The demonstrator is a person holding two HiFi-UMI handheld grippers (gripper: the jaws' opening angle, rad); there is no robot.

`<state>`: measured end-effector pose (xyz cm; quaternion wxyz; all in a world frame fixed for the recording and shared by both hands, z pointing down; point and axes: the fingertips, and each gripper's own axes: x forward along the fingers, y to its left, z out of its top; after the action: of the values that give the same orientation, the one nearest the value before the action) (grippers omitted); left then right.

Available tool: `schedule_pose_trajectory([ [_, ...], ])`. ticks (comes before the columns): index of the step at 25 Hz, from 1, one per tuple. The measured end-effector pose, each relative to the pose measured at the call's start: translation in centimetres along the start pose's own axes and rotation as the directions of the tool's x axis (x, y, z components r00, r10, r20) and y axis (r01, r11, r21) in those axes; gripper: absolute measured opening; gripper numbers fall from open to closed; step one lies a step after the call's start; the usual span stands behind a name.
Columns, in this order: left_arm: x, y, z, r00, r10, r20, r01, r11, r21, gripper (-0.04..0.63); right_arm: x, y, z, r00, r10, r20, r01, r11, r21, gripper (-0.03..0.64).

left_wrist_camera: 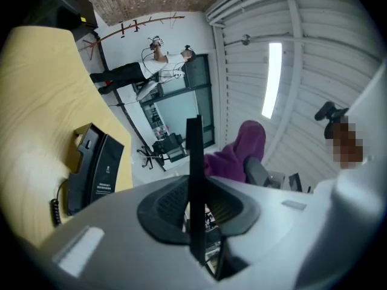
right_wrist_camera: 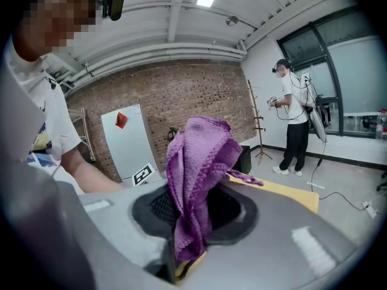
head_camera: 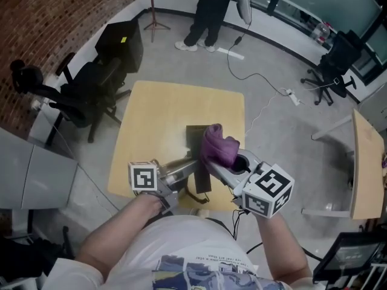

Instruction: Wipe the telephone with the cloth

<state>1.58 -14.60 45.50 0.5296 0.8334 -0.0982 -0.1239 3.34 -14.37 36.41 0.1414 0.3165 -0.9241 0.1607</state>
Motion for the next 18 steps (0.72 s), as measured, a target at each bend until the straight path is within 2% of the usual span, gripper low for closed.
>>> schedule_pose_trajectory([
  [9, -0.2, -0.3, -1.1, 0.999, -0.024, -0.048, 0.024, 1.0, -0.012, 0.081, 2.1, -1.1, 2.3, 0.999, -0.036, 0.02, 0.036, 0.999, -0.011, 0.091],
  [18, -1.6, 0.1, 0.6, 0.999, -0.031, -0.034, 0.031, 0.999, -0.02, 0.081, 2.8, 1.1, -0.4, 0.999, -0.04, -0.007, 0.04, 0.998, 0.053, 0.091],
])
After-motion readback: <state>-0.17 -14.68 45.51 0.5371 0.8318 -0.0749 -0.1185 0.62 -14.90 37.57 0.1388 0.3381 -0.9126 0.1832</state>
